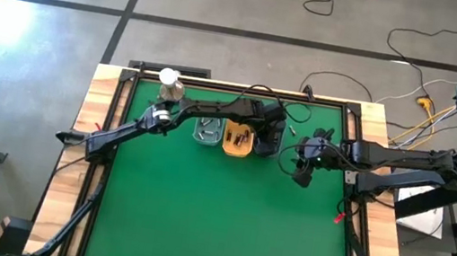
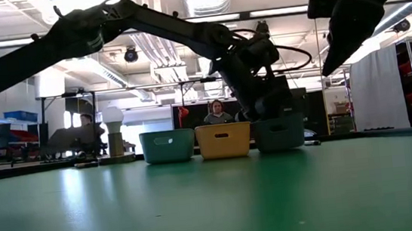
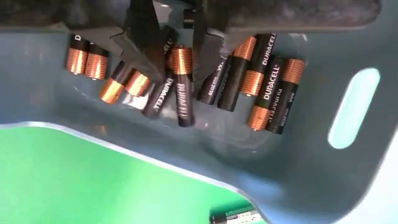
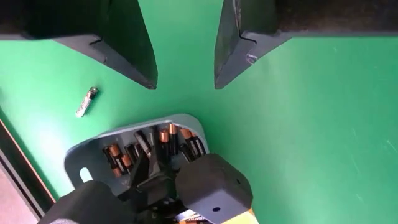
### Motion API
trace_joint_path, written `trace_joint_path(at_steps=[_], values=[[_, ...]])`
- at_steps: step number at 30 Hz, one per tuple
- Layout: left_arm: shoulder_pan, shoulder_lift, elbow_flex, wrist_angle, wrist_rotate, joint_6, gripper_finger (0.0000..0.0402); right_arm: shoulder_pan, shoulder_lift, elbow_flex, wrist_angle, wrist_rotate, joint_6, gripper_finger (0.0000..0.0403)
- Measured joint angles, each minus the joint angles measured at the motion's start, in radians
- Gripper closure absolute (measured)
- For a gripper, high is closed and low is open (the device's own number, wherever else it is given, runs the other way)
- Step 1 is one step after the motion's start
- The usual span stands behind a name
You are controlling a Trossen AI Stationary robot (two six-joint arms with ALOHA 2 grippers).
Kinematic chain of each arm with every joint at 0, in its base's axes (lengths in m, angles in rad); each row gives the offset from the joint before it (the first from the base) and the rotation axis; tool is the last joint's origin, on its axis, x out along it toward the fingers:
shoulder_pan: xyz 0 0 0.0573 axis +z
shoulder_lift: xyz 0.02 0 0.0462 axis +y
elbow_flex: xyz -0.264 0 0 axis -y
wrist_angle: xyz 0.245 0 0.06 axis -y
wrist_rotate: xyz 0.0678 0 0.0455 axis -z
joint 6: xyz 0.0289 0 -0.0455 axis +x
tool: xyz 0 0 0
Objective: Sort batteries
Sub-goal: Put the small black battery into the blue bin, then put the silver battery into the green bin
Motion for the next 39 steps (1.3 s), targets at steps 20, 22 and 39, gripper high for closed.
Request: trace_joint_path(at_steps=[20,22,39], values=[[-0.035,-0.196,-0.073,-0.011,0.193,0.036,0.0246,-0.153,0.039,-0.111,0.137,0.094,0.240,0.0210],[-0.053,-0.248,-0.146,0.029,0.193,0.045,0.0247,-0.198,0.049,-0.157,0.192,0.043,0.247,0.0212],[-0.087,-0.918,-1.160,0.793,0.174,-0.050,0.0247,-0.462,0.338,-0.202,0.498,0.006,0.216,0.0204]])
